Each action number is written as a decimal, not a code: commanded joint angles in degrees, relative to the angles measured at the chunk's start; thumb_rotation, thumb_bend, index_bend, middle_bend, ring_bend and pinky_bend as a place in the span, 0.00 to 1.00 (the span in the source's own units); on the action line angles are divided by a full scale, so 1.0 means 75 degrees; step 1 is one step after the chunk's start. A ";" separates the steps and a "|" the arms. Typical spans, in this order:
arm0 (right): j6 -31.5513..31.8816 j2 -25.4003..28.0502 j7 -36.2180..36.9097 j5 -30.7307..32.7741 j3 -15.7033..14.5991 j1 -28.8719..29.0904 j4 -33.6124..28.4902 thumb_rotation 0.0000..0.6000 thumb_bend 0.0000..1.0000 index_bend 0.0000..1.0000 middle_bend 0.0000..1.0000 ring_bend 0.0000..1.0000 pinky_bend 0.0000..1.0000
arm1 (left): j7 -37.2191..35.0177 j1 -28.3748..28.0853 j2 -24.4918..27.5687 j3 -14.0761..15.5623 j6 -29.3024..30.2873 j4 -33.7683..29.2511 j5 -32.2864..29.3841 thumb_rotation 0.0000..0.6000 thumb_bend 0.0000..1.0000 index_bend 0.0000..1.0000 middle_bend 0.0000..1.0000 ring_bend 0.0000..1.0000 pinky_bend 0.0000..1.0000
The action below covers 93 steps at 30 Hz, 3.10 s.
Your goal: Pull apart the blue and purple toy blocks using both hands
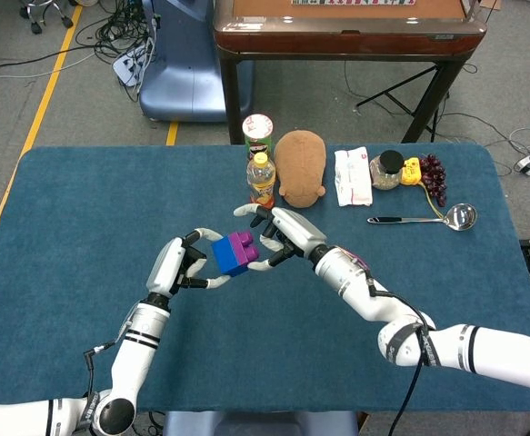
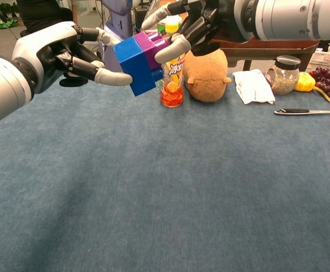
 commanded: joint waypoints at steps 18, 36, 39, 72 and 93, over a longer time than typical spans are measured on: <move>-0.0689 0.0086 0.1028 -0.0502 0.0150 -0.0142 0.0160 1.00 0.00 0.22 1.00 1.00 1.00 | -0.0100 0.0030 -0.0073 0.0105 -0.0001 0.0084 0.0347 1.00 0.00 0.65 1.00 1.00 1.00; -0.0439 -0.0069 0.1235 -0.0816 0.0111 -0.0214 0.0271 1.00 0.00 0.64 1.00 1.00 1.00 | -0.0255 0.0087 -0.0026 0.0090 -0.0102 0.0095 0.0285 1.00 0.00 0.65 1.00 1.00 1.00; -0.0423 -0.0053 0.1279 -0.0883 0.0095 -0.0245 0.0283 1.00 0.00 0.66 1.00 1.00 1.00 | -0.0272 0.0095 -0.0014 0.0091 -0.0125 0.0120 0.0270 1.00 0.00 0.65 1.00 1.00 1.00; 0.0868 0.0220 -0.4542 0.0216 -0.2275 -0.0141 0.0687 1.00 0.00 0.11 0.99 0.94 0.99 | 0.1517 0.0038 0.0582 0.1737 -0.1659 0.1304 -0.0269 1.00 0.01 0.26 1.00 1.00 1.00; 0.3210 0.2601 -0.4619 -0.0762 -0.2842 -0.1792 -0.1539 1.00 0.00 0.10 0.50 0.45 0.60 | 0.1564 0.1134 0.2843 0.1936 -0.0288 0.0636 -0.0140 1.00 0.00 0.00 0.68 0.68 0.93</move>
